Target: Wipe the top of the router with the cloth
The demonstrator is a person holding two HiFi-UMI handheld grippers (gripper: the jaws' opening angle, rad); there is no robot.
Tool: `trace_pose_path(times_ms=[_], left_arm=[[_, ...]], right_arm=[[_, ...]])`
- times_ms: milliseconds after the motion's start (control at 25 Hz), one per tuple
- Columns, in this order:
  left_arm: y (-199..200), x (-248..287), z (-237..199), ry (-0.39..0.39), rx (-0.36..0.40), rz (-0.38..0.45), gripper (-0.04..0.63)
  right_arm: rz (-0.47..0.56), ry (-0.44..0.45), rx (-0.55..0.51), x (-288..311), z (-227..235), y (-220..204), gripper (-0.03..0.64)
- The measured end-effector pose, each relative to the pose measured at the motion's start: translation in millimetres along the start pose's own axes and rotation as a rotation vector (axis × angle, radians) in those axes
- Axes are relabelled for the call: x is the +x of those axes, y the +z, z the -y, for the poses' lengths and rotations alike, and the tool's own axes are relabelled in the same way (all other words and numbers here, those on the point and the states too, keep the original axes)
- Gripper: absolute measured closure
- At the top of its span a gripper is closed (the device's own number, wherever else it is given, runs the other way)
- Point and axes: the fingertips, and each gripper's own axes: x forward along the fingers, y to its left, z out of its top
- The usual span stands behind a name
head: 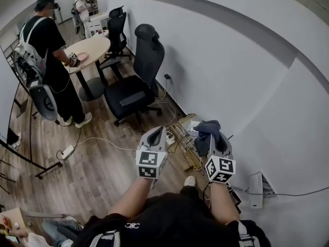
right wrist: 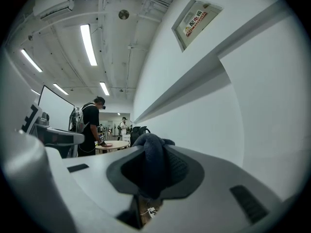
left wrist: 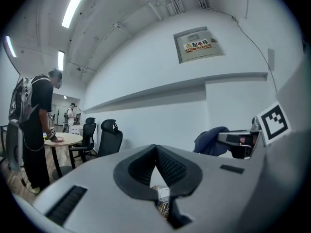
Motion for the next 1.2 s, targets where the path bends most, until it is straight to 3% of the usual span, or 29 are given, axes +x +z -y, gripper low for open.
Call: trace_pose_path(times_ms=[720, 1200], left_arm=[[-9, 180, 53, -0.040, 0.019, -0.091, 0.597], [-12, 262, 90, -0.064, -0.010, -0.135, 0.597]], right_arm=[[-0.069, 0.002, 0.019, 125, 139, -23, 0.569], [-0.191, 0.013, -0.006, 173, 191, -49, 0.569]])
